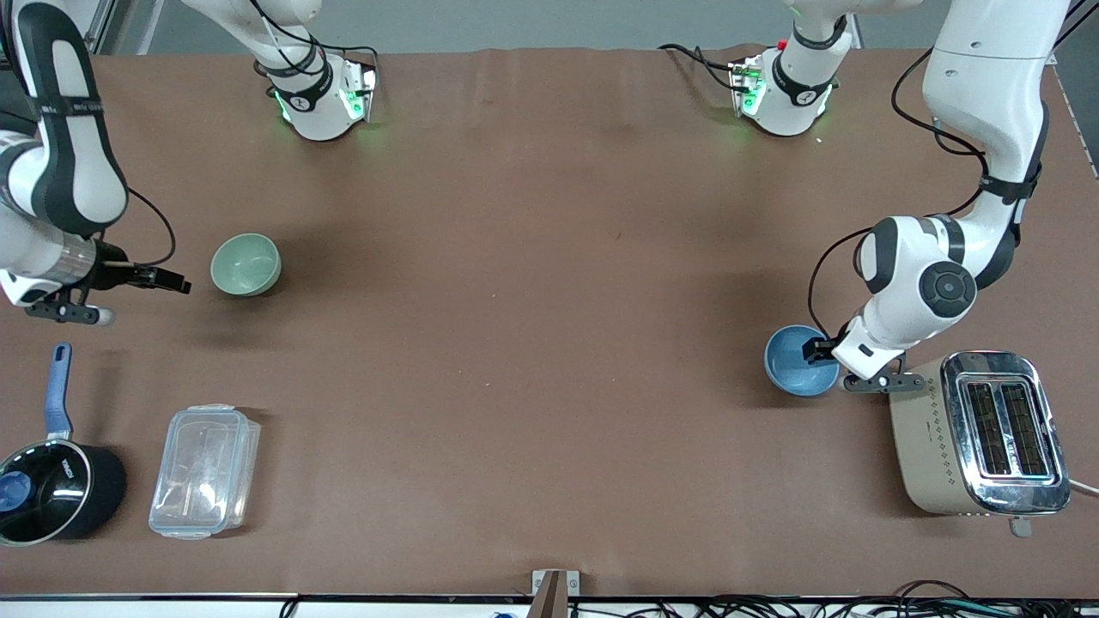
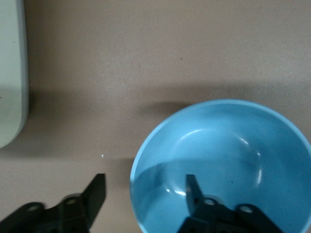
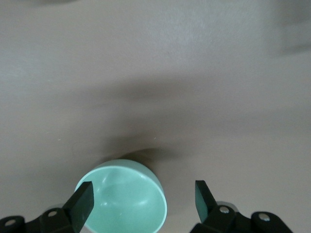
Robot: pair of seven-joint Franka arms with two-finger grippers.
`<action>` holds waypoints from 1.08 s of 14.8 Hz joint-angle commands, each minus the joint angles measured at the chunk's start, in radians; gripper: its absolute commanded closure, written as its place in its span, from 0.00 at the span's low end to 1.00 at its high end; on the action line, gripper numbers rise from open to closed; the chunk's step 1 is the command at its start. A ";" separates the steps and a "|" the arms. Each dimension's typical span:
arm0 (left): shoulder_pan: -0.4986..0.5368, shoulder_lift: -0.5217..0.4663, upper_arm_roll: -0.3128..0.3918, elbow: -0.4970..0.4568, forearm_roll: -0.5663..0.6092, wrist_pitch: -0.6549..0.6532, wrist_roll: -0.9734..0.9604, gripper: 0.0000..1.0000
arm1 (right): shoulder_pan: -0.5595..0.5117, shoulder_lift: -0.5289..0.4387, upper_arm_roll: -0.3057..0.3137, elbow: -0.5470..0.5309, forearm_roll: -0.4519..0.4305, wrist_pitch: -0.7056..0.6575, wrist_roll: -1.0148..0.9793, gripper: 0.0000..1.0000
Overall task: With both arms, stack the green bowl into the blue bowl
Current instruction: 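Grasp the blue bowl rim with the left gripper and slide it toward the green bowl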
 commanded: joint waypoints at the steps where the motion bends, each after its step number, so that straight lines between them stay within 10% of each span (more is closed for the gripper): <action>1: 0.004 0.003 -0.004 0.000 0.023 0.009 -0.015 0.60 | -0.013 0.027 0.011 -0.056 0.020 0.073 -0.010 0.07; 5: 0.001 0.002 -0.010 0.006 0.022 0.004 -0.035 0.99 | -0.008 0.045 0.011 -0.107 0.022 0.120 -0.010 0.07; 11: -0.048 -0.004 -0.258 0.067 0.008 -0.005 -0.437 1.00 | -0.020 0.056 0.010 -0.152 0.022 0.119 -0.012 0.07; 16: -0.336 0.112 -0.289 0.283 0.011 -0.005 -0.864 1.00 | -0.025 0.054 0.010 -0.175 0.022 0.120 -0.012 0.14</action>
